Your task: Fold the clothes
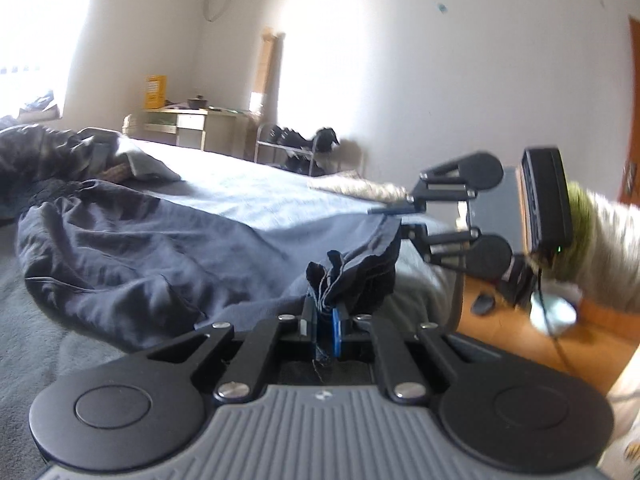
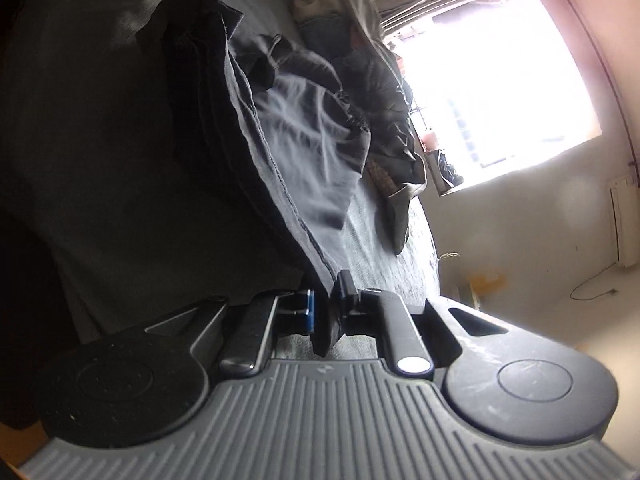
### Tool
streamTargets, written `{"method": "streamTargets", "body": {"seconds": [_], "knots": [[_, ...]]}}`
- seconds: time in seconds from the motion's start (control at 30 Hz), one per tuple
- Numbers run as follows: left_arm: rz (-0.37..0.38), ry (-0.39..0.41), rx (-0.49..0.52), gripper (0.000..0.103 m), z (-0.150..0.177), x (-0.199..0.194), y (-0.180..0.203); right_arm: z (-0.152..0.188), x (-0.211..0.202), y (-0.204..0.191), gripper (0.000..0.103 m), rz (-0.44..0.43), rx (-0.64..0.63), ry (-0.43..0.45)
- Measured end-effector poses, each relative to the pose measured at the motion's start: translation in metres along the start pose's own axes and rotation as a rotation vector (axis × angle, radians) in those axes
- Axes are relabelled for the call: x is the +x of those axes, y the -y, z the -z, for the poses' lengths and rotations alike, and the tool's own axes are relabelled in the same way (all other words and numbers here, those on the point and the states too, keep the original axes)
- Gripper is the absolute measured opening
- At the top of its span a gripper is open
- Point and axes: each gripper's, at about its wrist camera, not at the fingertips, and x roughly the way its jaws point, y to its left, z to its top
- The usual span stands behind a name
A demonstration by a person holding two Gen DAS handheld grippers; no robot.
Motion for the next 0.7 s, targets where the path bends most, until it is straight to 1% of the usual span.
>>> {"method": "streamTargets", "body": {"seconds": [0.13, 0.33, 0.5, 0.7], "knots": [[0.004, 0.038, -0.087, 0.007, -0.011, -0.007, -0.020, -0.007, 0.006, 0.016, 0.009, -0.007, 0.053, 0.024], [-0.001, 0.090, -0.174, 0.007, -0.028, -0.014, -0.053, -0.017, 0.022, 0.037, 0.009, -0.025, 0.112, 0.053], [-0.013, 0.130, -0.264, 0.007, -0.039, -0.018, -0.086, -0.029, 0.036, 0.052, 0.009, -0.025, 0.116, 0.068], [-0.035, 0.161, -0.369, 0.007, -0.046, -0.020, -0.130, -0.048, 0.065, 0.068, 0.009, -0.037, 0.094, 0.089]]}}
